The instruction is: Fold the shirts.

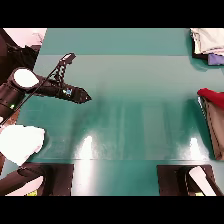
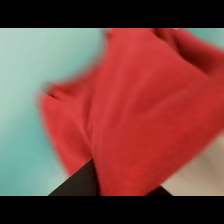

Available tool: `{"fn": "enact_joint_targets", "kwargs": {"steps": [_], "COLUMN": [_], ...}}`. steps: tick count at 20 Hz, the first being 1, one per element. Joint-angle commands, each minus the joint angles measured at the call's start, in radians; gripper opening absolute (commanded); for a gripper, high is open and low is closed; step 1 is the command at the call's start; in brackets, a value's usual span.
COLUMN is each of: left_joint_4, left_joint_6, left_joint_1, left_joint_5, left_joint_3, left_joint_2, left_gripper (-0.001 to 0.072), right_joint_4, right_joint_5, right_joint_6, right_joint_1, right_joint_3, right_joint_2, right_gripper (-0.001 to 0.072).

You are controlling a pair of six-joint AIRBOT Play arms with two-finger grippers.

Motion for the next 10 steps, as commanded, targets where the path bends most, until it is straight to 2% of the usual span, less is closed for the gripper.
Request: {"fn": "enact_joint_targets", "kwargs": {"steps": [1,2,3,4,5,8,10], "left_joint_4": [0.001,0.001,0.002,0.002,0.003,0.003,0.003], "left_joint_6": [0.007,0.007,0.007,0.007,0.007,0.007,0.007], "left_joint_1": [0.000,0.000,0.000,0.000,0.000,0.000,0.000], "left_joint_5": [-0.019,-0.027,-0.034,-0.039,-0.042,-0.048,-0.039], "left_joint_3": [0.000,0.000,0.000,0.000,0.000,0.000,0.000], "left_joint_2": [0.001,0.001,0.001,0.001,0.001,0.001,0.001], "left_gripper": [0.0022,0.0022,0.0022,0.0022,0.0022,0.0023,0.0023], "right_joint_4": [-0.278,-0.313,-0.354,-0.383,-0.406,-0.394,-0.314], "right_joint_5": [0.079,0.107,0.133,0.149,0.156,0.155,0.129], "right_joint_6": [0.056,0.077,0.093,0.097,0.098,0.113,0.121], "right_joint_1": [-0.015,-0.030,-0.051,-0.074,-0.101,-0.161,-0.153], "right_joint_3": [-0.098,-0.110,-0.116,-0.115,-0.114,-0.112,-0.112], "right_joint_2": [0.043,0.038,0.030,0.021,0.015,0.021,0.037], "right_gripper": [0.0024,0.0037,0.0196,0.0389,0.0509,0.0513,0.0512]}}
